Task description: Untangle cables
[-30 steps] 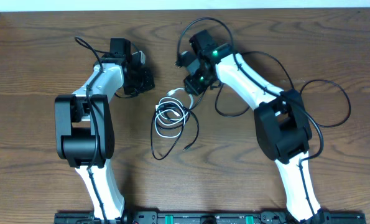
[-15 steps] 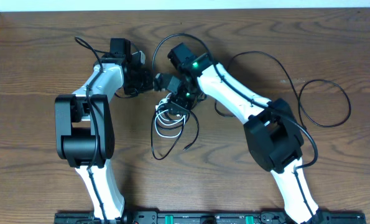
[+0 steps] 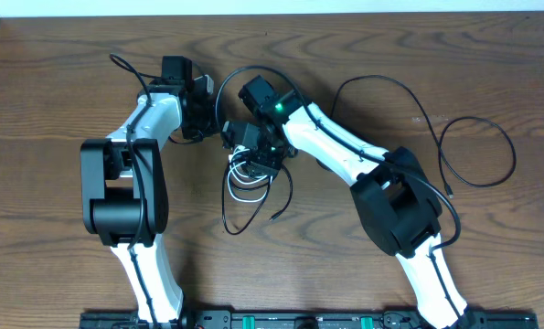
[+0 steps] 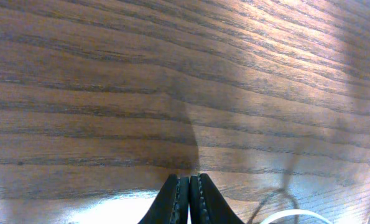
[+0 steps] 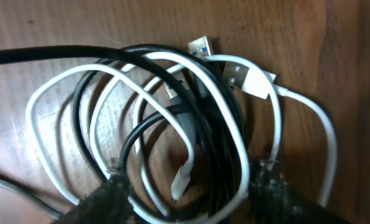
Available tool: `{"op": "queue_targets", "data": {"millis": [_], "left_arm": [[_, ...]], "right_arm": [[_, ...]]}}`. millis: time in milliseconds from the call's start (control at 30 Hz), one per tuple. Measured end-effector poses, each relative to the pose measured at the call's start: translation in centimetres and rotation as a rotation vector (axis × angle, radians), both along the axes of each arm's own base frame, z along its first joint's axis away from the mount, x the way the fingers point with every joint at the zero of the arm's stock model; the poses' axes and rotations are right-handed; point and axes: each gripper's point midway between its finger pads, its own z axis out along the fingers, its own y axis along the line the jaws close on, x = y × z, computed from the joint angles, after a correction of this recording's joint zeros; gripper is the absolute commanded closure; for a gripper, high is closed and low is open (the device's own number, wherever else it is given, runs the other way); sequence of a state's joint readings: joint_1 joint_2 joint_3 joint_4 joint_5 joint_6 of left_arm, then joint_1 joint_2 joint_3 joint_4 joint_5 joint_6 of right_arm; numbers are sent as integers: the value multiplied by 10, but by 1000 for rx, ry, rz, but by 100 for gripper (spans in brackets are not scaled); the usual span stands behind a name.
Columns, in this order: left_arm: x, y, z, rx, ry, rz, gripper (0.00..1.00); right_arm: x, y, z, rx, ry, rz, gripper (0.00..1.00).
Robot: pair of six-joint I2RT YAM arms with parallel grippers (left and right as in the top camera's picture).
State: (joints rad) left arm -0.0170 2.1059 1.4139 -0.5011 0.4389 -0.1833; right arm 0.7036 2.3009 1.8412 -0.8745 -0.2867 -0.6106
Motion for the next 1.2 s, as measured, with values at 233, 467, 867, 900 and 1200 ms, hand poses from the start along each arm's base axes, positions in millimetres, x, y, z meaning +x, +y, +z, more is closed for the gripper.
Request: {"op": "queue_targets", "data": {"millis": [233,467,867,900,1200], "left_arm": [[0,0,0,0,0,0,91],[0,0,0,0,0,0,90],[0,0,0,0,0,0,90],[0,0,0,0,0,0,90],[0,0,0,0,0,0,90]], "right_arm": [[6,1,-8,13,-34,-12,99],[50,11,22,121,-128,-218,99],[90,-35,58,135,-122,-554,99],[89,-37,57,128,-111,-563,99],[37,-30,49,128,130,-462,99]]}}
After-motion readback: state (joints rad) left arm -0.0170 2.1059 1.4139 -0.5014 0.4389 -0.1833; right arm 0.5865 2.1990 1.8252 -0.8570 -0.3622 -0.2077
